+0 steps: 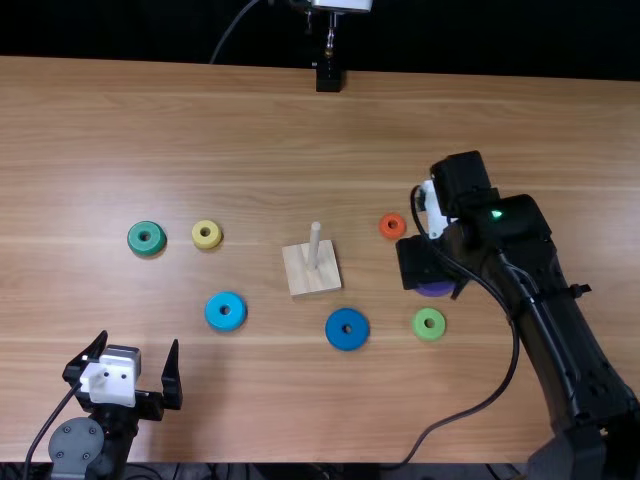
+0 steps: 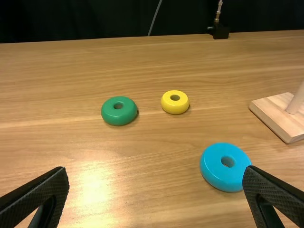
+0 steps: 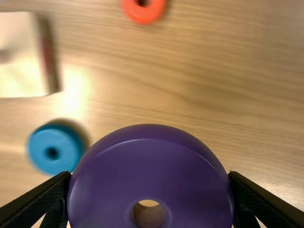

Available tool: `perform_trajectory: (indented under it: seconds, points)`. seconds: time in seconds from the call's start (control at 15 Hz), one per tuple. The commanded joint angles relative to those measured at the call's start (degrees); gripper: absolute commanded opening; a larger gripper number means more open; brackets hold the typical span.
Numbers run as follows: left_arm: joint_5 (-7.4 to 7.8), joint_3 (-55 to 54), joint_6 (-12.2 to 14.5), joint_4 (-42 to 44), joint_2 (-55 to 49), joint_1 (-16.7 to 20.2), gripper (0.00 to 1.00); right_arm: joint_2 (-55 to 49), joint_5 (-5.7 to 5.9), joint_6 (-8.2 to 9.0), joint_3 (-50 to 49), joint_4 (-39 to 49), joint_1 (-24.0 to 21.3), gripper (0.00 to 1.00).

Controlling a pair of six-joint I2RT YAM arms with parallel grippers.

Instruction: Build the Hanoi tower: stack the rings onto the peg from bottom to top in this color order: purple, dark blue, light blue, dark green, light green, yellow, orange.

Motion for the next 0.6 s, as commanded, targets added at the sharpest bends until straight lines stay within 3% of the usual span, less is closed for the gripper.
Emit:
perform_trajectory:
  seconds: [0.0,0.27,0.53]
  points:
    - [0.59,-6.00,-0.07,-4.53,-0.69,-0.73,1.00,-2.03,-0.37,-0.23,6.40,-1.75,2.80,0.00]
    - [0.59,-6.00,-0.17,-4.53,-0.69,-0.73,1.00,-1.33,-0.37,0.08,15.98,-2.49,9.83,0.00]
    - [0.59,-6.00,-0.07,-4.53,-0.69,-0.73,1.00,3.59,-0.37,1.45,22.31,-2.59,12.73,0.00]
